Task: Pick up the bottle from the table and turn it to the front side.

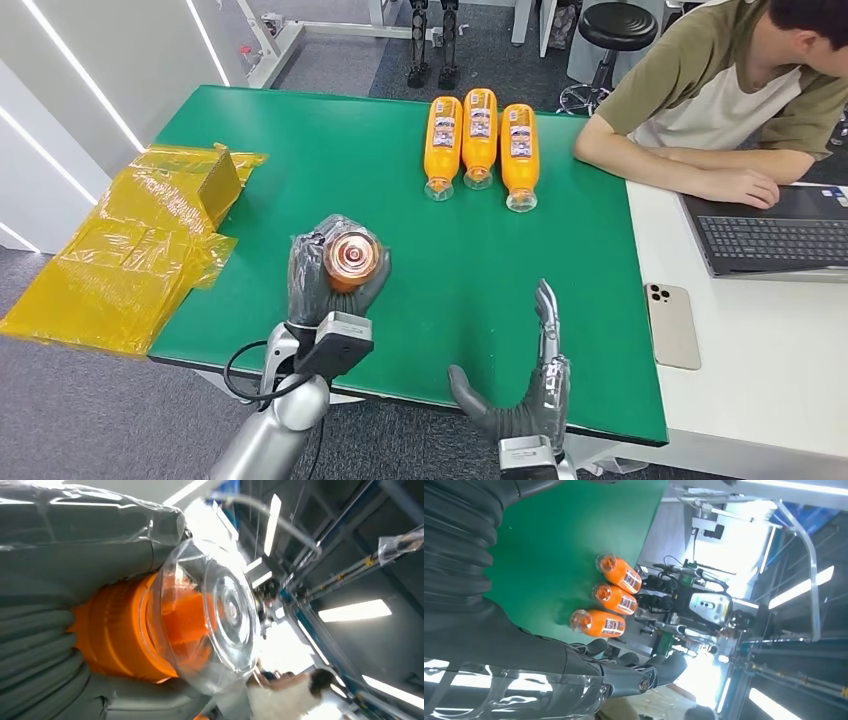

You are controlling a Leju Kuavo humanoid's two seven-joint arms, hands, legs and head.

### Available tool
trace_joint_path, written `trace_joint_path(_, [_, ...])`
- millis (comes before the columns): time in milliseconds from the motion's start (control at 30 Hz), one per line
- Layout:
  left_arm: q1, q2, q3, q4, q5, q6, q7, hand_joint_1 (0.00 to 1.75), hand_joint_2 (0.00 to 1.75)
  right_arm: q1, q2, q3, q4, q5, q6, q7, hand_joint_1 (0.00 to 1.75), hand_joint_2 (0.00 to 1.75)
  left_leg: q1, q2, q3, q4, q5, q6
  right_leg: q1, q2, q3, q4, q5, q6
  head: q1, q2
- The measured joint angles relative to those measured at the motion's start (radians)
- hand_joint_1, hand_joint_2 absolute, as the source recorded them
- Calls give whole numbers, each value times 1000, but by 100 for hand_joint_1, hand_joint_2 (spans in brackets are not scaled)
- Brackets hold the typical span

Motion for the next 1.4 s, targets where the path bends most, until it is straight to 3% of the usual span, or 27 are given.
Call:
trace_joint_path(100, [-70, 68, 0, 33, -261, 70, 119, 175, 175, 12, 7, -15, -26, -53, 0, -2, 0, 175, 0, 0, 0, 0, 1, -1, 0, 0, 0, 0, 0, 0, 0, 0])
trace_joint_path(200, [-203, 157, 0, 175, -468, 101, 186, 175, 175, 20, 17, -26, -45, -81, 0, -3, 0, 175, 0, 0, 1, 0, 2, -2, 0, 0, 0, 2, 1, -1, 0, 0])
trace_joint_path(333, [-359, 239, -4, 448, -565, 66, 180, 175, 175, 33, 23, -33, -74, -69, 0, -4, 0, 175, 0, 4, 3, 0, 3, -3, 0, 5, -1, 3, 2, -3, 0, 0])
trace_joint_path(467, [-429, 277, -19, 649, -608, 37, 196, 175, 175, 43, 23, -36, -99, -66, 0, -4, 0, 175, 0, 6, 2, 0, 3, -4, 0, 7, -2, 3, 2, -4, 0, 0])
trace_joint_path(667, [-460, 300, -33, 780, -618, 34, 200, 175, 175, 47, 23, -37, -110, -66, 0, -4, 0, 175, 0, 5, 1, 0, 2, -4, 0, 7, -2, 2, 2, -3, 0, 0])
trace_joint_path(967, [-472, 308, -40, 834, -621, 30, 203, 175, 175, 48, 23, -37, -112, -66, 0, -4, 0, 175, 0, 5, 1, 0, 2, -4, 0, 6, -2, 2, 2, -3, 0, 0])
trace_joint_path(1100, [-478, 311, -49, 861, -640, -35, 195, 175, 175, 48, 23, -37, -112, -65, 0, -4, 0, 175, 0, 5, 1, 0, 2, -4, 0, 6, -2, 2, 2, -3, 0, 0])
trace_joint_path(1233, [-471, 326, -54, 901, -636, -118, 133, 175, 175, 49, 23, -37, -115, -51, 0, -4, 0, 175, 0, 5, 1, 0, 2, -4, 0, 7, -2, 3, 2, -3, 0, 0])
trace_joint_path(1400, [-436, 349, -54, 929, -620, -104, 134, 175, 175, 50, 23, -36, -116, -46, 0, -4, 0, 175, 0, 5, 1, 0, 2, -4, 0, 7, -2, 2, 1, -4, 0, 0])
